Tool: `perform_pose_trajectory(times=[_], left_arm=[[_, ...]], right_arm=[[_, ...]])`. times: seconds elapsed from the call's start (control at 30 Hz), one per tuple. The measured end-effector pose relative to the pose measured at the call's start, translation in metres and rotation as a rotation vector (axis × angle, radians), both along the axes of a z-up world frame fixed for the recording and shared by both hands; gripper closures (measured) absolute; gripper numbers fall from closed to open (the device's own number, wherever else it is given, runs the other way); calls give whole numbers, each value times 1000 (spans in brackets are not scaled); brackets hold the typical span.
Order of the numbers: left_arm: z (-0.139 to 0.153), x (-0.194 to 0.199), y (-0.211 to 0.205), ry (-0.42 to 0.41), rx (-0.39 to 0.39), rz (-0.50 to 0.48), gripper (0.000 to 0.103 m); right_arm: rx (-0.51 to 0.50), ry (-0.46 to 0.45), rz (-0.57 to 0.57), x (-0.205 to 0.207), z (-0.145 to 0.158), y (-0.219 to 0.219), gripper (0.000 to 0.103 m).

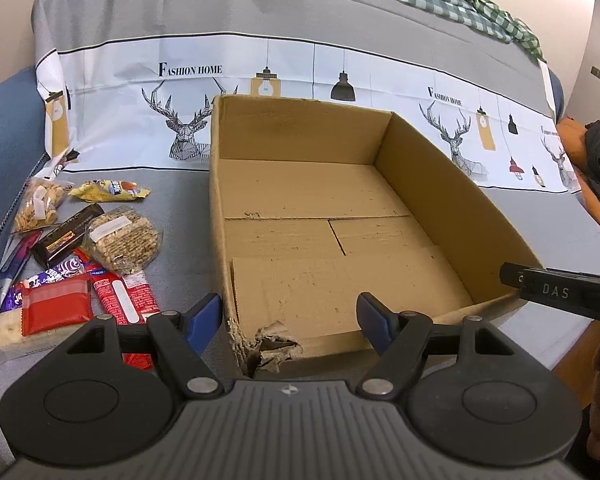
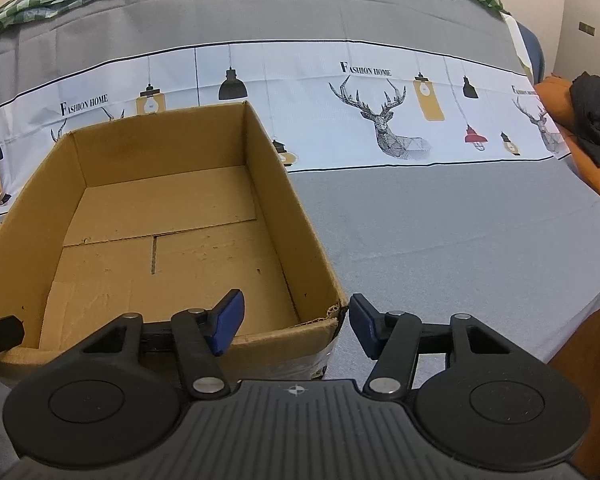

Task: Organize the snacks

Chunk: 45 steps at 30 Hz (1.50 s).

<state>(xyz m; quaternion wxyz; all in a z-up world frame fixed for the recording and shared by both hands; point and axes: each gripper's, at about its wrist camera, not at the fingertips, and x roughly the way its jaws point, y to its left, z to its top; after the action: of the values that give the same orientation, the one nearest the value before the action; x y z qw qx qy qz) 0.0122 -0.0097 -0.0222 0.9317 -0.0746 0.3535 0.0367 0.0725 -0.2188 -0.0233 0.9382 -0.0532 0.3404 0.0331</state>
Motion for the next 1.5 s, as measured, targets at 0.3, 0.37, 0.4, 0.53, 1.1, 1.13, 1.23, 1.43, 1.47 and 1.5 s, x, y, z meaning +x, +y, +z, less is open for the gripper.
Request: perform_pose_trajectory(times=[0.3,0.37,0.4,0.53,1.1,1.13,1.23,1.43,1.47,1.5], left_arm=[[0,-1,-2,-4,5,-4,24],[2,1,-1,-4,4,-5,24],[2,1,-1,-4,4,-6,24],[3,1,-2,-7,3,-6,24],[4,-3,-6,-25,-27,-81,25],[5,-5,-7,-27,-24,-90,25],[11,-13,-9,-56,-9,-113,24],[37,-34,9,-130,-23,-149,24],[41,-35,16,-134,-26,-149,24],[46,-35,26,-138,-26,-143,24]], right_arm=[[-13,-10,-9,-2,0,2,46],[-19,-14,-10,-4,0,2,52],[-18,-15,-11,-5,0,2,58],[-37,-32,-42,-8,3,1,72],[-27,-52,-107,-11,6,-8,54],[-26,-64,-105,-12,7,-7,53],[-40,-123,-96,-19,11,-1,46],[29,-262,-19,-37,28,16,42],[50,-281,1,-40,31,19,42],[68,-302,28,-45,34,25,41]])
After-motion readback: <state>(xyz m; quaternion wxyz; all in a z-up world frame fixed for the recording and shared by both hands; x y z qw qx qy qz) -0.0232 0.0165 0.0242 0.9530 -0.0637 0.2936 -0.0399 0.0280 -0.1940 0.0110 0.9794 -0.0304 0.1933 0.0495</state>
